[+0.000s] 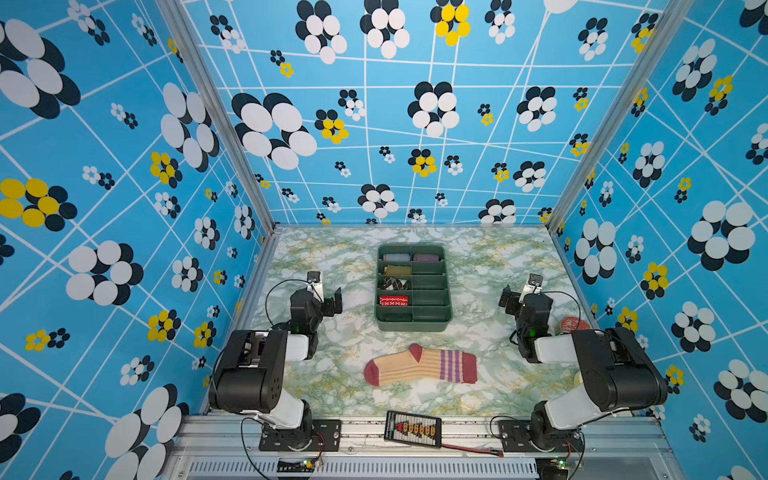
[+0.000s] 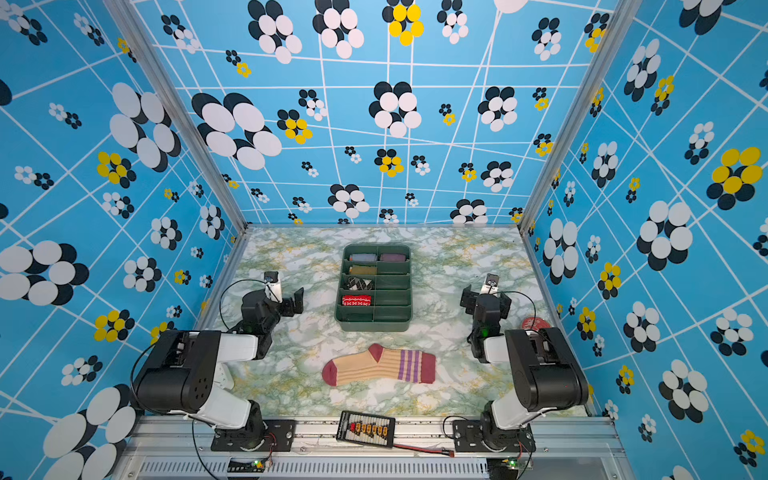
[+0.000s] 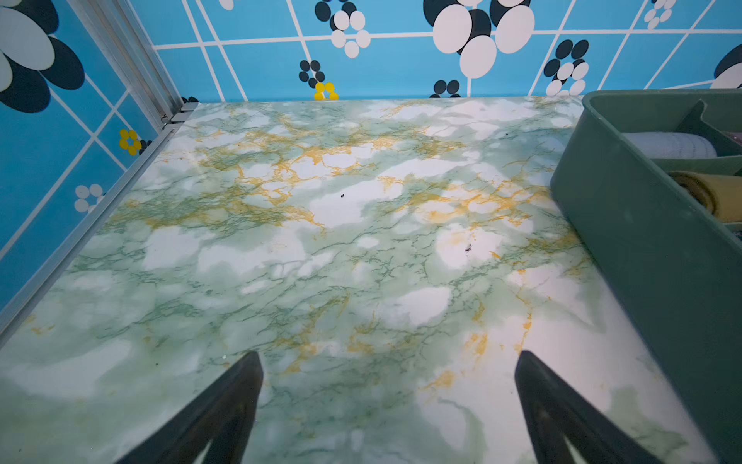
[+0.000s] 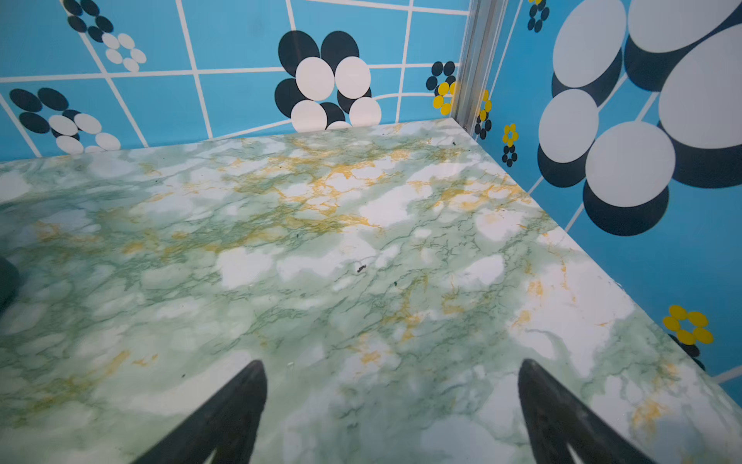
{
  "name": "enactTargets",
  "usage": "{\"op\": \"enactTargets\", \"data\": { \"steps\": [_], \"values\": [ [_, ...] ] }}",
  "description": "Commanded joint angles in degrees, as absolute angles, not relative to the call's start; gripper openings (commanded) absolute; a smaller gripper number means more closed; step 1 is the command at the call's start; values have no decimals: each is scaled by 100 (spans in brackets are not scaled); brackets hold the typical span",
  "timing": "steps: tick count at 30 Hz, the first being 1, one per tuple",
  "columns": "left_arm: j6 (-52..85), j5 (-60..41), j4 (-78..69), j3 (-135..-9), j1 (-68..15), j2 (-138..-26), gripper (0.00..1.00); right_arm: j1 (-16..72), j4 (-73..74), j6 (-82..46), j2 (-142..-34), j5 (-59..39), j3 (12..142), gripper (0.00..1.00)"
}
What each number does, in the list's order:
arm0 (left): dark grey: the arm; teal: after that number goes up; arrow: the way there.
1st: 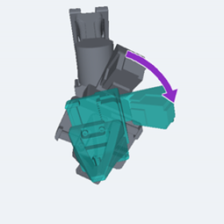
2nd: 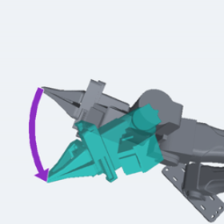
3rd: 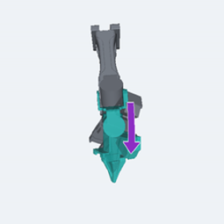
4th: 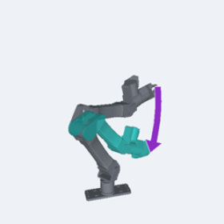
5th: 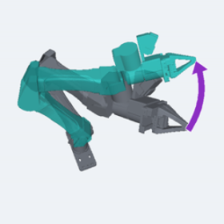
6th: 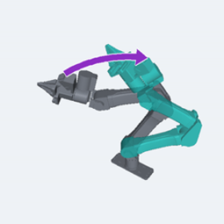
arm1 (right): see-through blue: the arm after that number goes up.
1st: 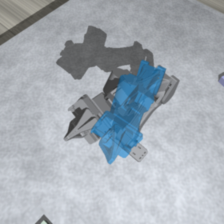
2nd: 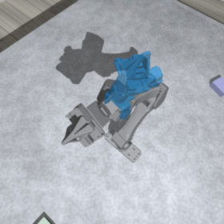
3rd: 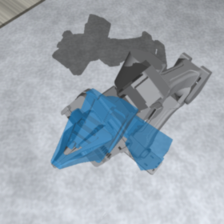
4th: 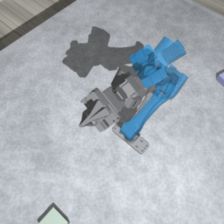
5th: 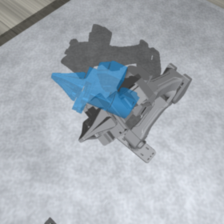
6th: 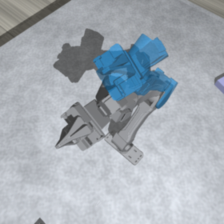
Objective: Roll the socks
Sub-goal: 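Move both grippers down toward the cream striped sock on the table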
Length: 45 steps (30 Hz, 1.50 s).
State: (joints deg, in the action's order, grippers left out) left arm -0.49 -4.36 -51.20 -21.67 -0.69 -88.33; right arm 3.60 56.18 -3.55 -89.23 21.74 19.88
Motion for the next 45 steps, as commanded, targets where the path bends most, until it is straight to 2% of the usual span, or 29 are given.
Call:
{"op": "enactTargets", "data": {
  "steps": [1,4,10,12,16,18,20,23,25,28,30,34,39,43,45],
  "values": [
    [-18,-495,-5106,-2240,0,-8834,99,329,5661,-299,-8960,2145,2059,99],
    [-18,-494,-5106,-2240,-3,-8833,99,334,5665,-299,-8961,2145,2057,95],
    [-10,-500,-5100,-2243,0,-8833,99,330,5665,-295,-8964,2145,2053,81],
    [0,-492,-5098,-2250,0,-8833,99,343,5532,-394,-8837,2390,2074,79],
    [13,-558,-5095,-2248,30,-8833,99,381,5508,-255,-8605,2249,1987,76],
    [0,-725,-5098,-2249,57,-8833,99,412,4733,-309,-8119,2325,2158,76],
    [0,-749,-5114,-2241,79,-8833,98,410,2846,-523,-7516,2354,2736,77],
    [8,-689,-4946,-2321,74,-8752,81,412,318,-664,-7060,1896,3663,76],
    [43,-608,-4095,-2652,72,-8448,70,412,-799,-961,-6829,1388,4007,74],
    [112,-633,-2641,-3207,47,-7904,56,418,-1390,-1571,-6401,797,3957,74],
    [340,-703,-2062,-3368,-47,-7447,53,467,-1670,-1904,-6064,506,3841,73],
    [810,-720,-848,-3569,-740,-6385,49,922,-2666,-2290,-5493,413,3897,69],
    [1187,85,344,-3682,-2284,-5450,46,1582,-4216,-2912,-5293,272,4235,58],
    [1423,906,1145,-3670,-3444,-5039,44,2598,-5091,-3649,-5131,635,4139,52],
    [1543,1262,1518,-3633,-3848,-4888,39,3016,-5263,-4027,-4949,747,3971,50]
  ]
}}
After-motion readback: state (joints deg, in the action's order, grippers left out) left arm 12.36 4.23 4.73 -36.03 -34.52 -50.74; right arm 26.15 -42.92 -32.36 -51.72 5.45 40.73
